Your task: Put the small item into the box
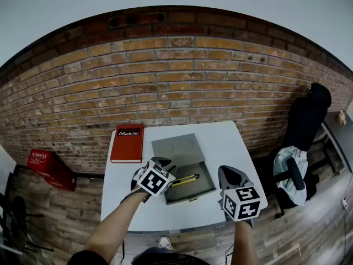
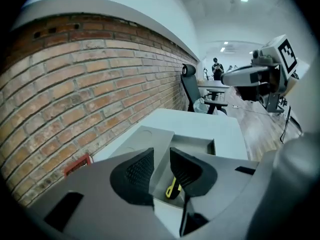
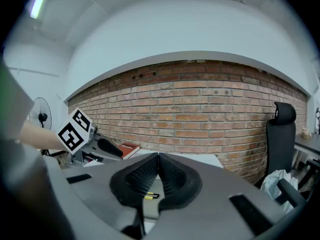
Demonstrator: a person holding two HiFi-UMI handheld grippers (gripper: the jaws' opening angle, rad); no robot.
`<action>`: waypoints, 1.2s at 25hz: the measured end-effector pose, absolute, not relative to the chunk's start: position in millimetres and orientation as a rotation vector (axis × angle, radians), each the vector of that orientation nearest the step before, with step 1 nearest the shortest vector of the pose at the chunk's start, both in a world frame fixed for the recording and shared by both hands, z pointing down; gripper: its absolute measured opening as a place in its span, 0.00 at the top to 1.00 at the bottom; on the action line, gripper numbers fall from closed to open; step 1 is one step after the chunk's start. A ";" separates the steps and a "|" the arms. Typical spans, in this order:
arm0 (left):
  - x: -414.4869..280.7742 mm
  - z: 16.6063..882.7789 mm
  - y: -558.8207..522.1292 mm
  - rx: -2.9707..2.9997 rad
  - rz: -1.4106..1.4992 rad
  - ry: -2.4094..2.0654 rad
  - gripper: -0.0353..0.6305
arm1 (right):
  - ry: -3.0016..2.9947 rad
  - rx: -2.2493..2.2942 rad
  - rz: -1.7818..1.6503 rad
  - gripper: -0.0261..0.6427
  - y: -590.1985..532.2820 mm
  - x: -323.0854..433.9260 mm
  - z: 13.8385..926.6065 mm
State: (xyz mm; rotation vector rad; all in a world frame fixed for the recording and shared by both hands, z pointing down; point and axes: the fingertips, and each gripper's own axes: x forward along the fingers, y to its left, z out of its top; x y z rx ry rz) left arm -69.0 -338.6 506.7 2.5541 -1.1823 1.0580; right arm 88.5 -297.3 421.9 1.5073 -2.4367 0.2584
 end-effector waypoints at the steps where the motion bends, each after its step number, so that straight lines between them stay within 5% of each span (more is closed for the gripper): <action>1: -74.2 500.2 -338.8 2.555 1.024 -1.217 0.77 | -2.443 1.501 0.256 0.93 -296.6 86.9 421.1; 18: -150.5 399.5 -297.4 2.457 0.489 -1.688 0.81 | -2.533 1.424 0.207 0.93 -281.4 71.3 398.2; 30: -144.7 394.8 -254.3 2.415 0.392 -1.785 0.86 | -2.564 1.407 0.171 0.93 -262.9 77.0 384.7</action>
